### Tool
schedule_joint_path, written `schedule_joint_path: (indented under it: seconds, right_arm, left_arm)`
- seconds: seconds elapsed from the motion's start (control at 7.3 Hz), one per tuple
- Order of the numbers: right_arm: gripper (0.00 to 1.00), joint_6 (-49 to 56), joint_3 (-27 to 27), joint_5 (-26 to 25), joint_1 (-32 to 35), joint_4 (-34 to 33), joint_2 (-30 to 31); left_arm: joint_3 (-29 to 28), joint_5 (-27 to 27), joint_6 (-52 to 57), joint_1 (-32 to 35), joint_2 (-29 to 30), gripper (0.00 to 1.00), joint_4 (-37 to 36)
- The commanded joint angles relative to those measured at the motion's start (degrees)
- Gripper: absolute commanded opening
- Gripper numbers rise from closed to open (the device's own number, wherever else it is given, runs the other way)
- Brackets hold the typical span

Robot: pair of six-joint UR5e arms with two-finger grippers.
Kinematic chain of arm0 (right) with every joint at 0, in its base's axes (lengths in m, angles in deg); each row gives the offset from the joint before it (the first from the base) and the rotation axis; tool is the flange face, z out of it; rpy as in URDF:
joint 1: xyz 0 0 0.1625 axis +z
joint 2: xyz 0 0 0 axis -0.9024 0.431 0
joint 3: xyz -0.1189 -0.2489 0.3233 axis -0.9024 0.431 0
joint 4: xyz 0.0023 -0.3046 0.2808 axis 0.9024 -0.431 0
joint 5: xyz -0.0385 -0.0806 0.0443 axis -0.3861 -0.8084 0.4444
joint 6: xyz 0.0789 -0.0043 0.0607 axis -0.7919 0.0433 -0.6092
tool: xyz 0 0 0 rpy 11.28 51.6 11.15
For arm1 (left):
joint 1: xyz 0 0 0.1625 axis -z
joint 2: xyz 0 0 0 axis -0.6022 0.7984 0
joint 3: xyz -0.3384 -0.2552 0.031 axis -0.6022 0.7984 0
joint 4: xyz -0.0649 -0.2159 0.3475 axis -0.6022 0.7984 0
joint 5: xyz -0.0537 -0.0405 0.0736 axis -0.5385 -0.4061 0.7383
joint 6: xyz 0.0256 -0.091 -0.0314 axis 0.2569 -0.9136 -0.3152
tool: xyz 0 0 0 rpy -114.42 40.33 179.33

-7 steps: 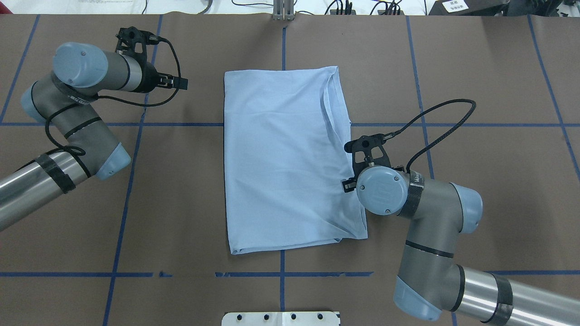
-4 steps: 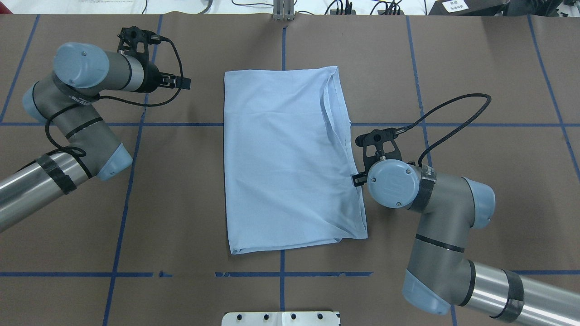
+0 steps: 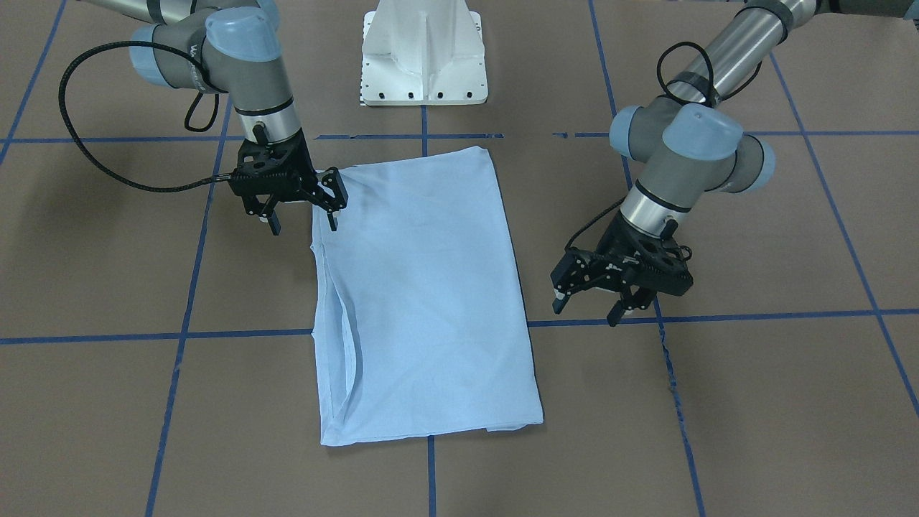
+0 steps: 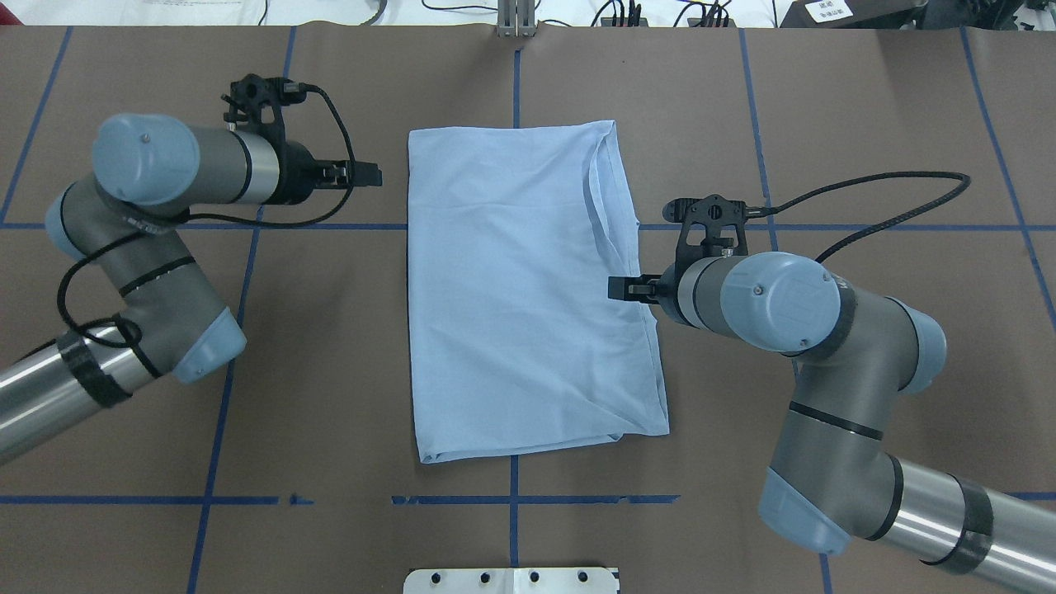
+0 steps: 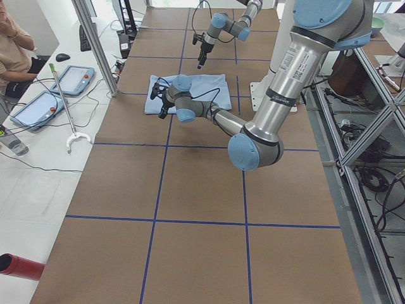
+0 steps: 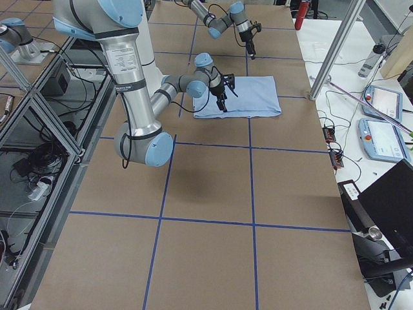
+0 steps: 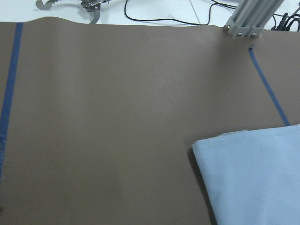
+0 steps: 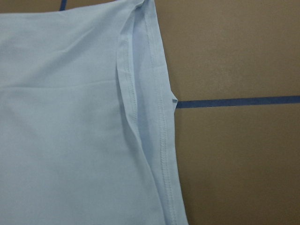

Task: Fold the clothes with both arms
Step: 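Lower the left gripper to the shirt's near corner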

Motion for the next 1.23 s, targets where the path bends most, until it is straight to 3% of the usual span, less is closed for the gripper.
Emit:
schedule_joint_path:
  seconds: [0.0,0.27,0.55,0.69,0.82,1.1]
  right_arm:
    - [1.0,-12.1,-0.8,0.0,-0.4,14.2,6.1]
    - [1.0,-20.1,-2.8,-1.9,-1.8,15.1,8.2]
    - [1.0,-20.1,-2.9,-3.9,-3.1,15.1,8.1]
    - [1.0,-20.1,-2.8,-4.0,-3.1,15.1,8.2]
    - [1.0,-20.1,-2.8,-4.4,-3.3,15.0,8.1]
    - [1.0,-20.1,-2.8,-4.7,-3.5,14.9,8.1]
  left_arm:
    - [11.8,1.0,-10.6,-8.0,-6.0,1.0,-2.2]
    - [24.6,9.4,-19.6,-19.6,-12.0,1.0,-10.9]
    - [26.6,17.0,-28.0,-30.0,-12.2,1.0,-16.9]
    - [25.3,18.5,-34.7,-31.5,-11.7,0.63,-16.9]
    - [23.2,18.5,-39.6,-32.8,-10.5,0.54,-16.8]
    - [22.3,18.5,-40.6,-32.8,-9.8,0.67,-16.3]
